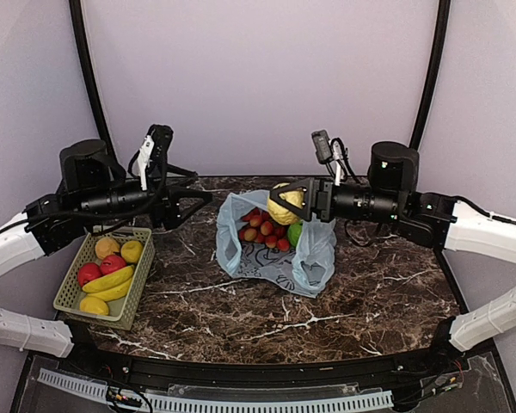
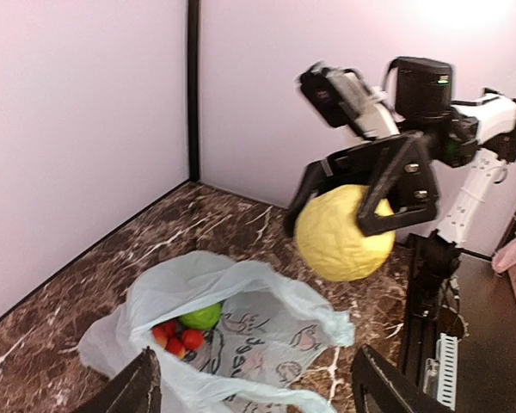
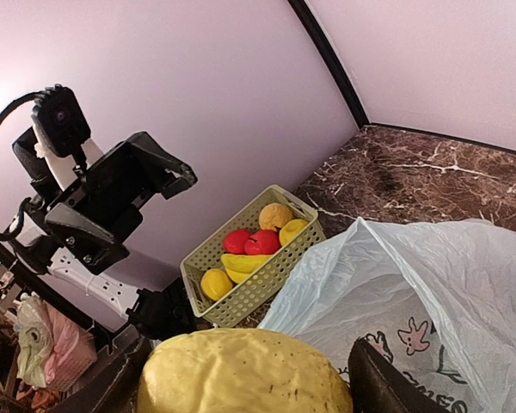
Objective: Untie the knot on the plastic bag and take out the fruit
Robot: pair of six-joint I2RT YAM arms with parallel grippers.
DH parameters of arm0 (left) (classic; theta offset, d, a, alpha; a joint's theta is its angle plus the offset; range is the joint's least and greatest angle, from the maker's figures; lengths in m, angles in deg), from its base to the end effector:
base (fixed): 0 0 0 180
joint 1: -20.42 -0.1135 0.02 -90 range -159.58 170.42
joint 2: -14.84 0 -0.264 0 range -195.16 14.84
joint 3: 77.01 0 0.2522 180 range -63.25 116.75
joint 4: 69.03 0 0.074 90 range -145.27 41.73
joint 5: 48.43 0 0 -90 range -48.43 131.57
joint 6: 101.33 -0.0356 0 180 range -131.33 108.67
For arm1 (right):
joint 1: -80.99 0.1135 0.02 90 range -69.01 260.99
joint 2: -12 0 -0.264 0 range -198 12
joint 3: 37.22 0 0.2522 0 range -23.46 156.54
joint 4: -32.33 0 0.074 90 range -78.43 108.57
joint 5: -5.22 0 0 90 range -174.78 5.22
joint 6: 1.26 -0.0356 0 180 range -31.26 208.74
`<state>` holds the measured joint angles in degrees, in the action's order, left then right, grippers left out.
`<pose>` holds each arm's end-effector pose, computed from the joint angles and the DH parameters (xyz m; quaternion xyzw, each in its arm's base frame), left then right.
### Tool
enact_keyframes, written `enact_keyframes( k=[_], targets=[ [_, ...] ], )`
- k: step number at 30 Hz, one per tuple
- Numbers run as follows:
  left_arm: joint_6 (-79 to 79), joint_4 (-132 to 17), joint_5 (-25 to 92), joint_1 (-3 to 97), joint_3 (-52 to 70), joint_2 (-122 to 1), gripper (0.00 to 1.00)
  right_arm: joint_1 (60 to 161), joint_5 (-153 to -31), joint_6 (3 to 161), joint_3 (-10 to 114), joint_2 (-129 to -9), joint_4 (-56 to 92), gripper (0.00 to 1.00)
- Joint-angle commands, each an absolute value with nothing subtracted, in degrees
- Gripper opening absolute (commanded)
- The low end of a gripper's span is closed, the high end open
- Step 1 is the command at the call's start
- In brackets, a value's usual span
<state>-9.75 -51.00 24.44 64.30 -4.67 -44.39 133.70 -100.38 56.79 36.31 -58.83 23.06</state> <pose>0.1644 -0.1727 0.3883 0.3568 0.6432 -0.3595 0.5742 0.1698 0.2388 0.3624 -0.2221 0.7112 0.5188 0.4192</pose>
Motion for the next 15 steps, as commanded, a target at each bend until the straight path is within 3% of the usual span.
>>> enact_keyframes(
  k=[1, 8, 15],
  targets=[
    [-10.6, -55.1, 24.5, 71.0, -6.8, -43.1, 0.74, 133.5, -106.6, 54.9, 36.9, -57.3, 24.7, 0.51],
    [-16.3, -59.9, 29.4, 82.5, -8.0, -45.9, 0.77, 133.5, -119.3, 49.1, 36.6, -59.1, 30.6, 0.50],
    [-18.4, -64.5, 32.0, 85.0, -8.7, -49.6, 0.82, 134.5, -123.5, 47.4, 39.2, -62.5, 27.3, 0.50]
  ],
)
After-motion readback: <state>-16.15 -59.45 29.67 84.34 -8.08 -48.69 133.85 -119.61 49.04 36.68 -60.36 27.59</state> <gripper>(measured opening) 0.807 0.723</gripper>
